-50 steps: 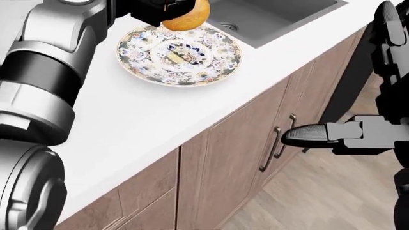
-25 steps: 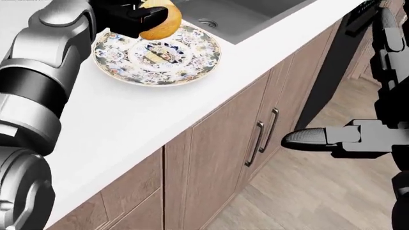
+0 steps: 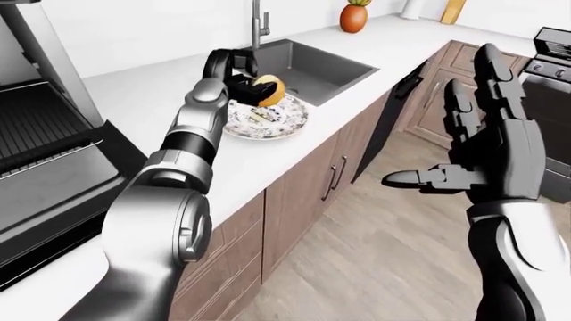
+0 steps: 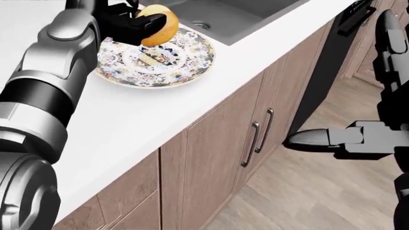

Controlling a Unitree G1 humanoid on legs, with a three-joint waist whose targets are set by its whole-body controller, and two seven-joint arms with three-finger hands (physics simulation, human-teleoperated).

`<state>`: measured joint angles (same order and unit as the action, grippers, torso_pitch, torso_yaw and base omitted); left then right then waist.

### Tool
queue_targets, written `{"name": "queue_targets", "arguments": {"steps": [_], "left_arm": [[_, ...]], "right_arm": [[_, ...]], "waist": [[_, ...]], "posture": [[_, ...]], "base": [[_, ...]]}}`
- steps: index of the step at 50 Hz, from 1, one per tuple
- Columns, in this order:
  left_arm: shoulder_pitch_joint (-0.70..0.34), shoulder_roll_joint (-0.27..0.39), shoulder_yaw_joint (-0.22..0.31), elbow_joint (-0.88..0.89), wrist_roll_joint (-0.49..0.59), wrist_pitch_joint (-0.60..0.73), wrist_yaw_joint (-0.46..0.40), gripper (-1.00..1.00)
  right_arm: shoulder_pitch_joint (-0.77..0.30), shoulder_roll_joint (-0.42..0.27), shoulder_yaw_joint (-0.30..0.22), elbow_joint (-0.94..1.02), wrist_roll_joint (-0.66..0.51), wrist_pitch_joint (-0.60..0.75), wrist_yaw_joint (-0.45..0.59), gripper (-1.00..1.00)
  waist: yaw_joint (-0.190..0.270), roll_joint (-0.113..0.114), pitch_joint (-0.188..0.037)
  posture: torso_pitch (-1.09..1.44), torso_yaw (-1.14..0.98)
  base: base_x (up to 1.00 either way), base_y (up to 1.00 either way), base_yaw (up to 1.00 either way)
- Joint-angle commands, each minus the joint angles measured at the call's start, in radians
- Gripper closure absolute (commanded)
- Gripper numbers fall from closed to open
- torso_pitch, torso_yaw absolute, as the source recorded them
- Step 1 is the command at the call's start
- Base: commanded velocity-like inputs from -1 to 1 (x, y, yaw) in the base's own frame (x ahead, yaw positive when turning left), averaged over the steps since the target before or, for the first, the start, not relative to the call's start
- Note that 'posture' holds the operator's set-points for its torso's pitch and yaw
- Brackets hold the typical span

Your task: Pick the bread from the rack and place it on the plate on the counter.

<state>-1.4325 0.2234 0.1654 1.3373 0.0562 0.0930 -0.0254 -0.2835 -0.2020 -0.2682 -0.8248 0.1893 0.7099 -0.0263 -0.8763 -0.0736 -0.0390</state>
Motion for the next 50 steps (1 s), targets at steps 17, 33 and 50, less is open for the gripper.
{"name": "queue_targets", "arguments": {"steps": [17,33,50], "left_arm": [[-0.002,0.013,0.007,-0.031,0.024,-0.031,0.046,1.0],[0.032,0.011,0.013,-0.023,0.037,-0.05,0.075,1.0],[0.041,0.012,0.019,-0.018,0.047,-0.09,0.11,1.0]], "right_arm": [[-0.02,-0.01,-0.004,-0.031,0.0,-0.023,-0.006,-1.0],[-0.01,-0.009,-0.011,-0.031,0.001,-0.029,-0.003,-1.0],[-0.011,-0.01,-0.015,-0.039,0.003,-0.022,-0.001,-1.0]], "waist": [[-0.004,0.004,-0.025],[-0.006,0.005,-0.026],[-0.007,0.006,-0.027]], "posture": [[0.01,-0.91],[0.01,-0.91],[0.01,-0.91]], "base": [[0.0,0.0,0.0],[0.0,0.0,0.0],[0.0,0.0,0.0]]}}
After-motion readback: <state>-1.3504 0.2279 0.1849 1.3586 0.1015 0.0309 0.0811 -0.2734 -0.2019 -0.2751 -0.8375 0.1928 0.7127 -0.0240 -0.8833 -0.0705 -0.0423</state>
